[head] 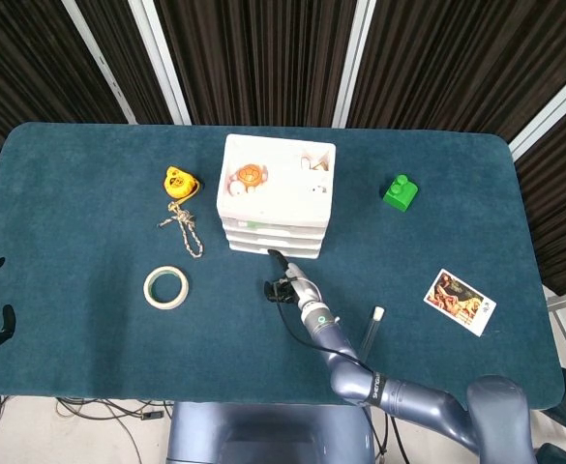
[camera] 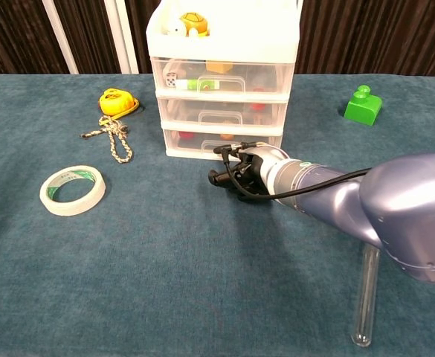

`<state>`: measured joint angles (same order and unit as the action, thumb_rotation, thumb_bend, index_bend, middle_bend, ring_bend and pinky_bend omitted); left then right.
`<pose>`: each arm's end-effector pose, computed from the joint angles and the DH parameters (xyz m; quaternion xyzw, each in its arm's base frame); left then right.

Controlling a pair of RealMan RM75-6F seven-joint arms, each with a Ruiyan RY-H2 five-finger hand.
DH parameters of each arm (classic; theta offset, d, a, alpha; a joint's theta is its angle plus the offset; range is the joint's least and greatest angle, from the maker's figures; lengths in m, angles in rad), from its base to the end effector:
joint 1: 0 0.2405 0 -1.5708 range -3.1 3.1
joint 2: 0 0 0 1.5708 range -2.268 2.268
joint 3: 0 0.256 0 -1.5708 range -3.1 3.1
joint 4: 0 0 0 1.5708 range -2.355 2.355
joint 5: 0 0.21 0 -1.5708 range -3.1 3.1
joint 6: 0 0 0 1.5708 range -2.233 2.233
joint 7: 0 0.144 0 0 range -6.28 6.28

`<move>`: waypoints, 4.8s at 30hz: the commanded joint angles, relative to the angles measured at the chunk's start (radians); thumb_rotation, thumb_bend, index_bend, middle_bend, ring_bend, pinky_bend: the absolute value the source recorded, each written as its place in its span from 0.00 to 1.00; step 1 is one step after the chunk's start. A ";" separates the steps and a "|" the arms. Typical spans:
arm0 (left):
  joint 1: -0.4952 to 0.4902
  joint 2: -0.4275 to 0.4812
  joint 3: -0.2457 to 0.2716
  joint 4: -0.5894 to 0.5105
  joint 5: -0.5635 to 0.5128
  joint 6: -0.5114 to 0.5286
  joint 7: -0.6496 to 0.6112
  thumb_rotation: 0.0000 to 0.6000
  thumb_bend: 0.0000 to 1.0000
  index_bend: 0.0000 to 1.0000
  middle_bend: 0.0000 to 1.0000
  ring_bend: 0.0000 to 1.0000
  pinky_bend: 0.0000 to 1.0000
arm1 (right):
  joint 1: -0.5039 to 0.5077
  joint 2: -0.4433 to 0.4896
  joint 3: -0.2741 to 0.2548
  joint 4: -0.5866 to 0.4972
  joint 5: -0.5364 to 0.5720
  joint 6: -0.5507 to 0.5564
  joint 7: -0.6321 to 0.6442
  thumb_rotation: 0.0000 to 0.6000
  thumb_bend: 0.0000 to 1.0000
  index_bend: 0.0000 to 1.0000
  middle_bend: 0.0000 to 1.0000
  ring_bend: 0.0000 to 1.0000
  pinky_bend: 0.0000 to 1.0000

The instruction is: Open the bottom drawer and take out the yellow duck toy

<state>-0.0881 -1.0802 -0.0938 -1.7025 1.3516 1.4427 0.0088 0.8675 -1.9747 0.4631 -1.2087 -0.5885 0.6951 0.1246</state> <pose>-0.3131 0.1887 0.1706 -0.5423 -0.4330 -0.3803 0.6113 -0.0784 -0.3516 -0.1362 0.4299 -0.7819 0.4072 0.1951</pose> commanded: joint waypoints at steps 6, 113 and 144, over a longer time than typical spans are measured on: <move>0.000 0.001 -0.002 0.001 -0.005 -0.002 0.000 1.00 0.58 0.04 0.00 0.00 0.00 | 0.011 -0.007 0.004 0.012 0.017 -0.010 -0.004 1.00 0.64 0.02 0.99 0.99 1.00; 0.001 -0.001 -0.013 -0.003 -0.035 -0.002 0.024 1.00 0.58 0.04 0.00 0.00 0.00 | -0.048 -0.015 -0.067 0.005 -0.216 -0.162 0.195 1.00 0.66 0.15 1.00 1.00 1.00; 0.003 -0.005 -0.012 -0.003 -0.039 0.001 0.038 1.00 0.58 0.04 0.00 0.00 0.00 | -0.151 0.097 -0.125 -0.217 -0.366 -0.043 0.192 1.00 0.66 0.15 1.00 1.00 1.00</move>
<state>-0.0855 -1.0857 -0.1056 -1.7053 1.3128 1.4442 0.0469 0.7337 -1.9020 0.3364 -1.3932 -0.9267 0.6246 0.3181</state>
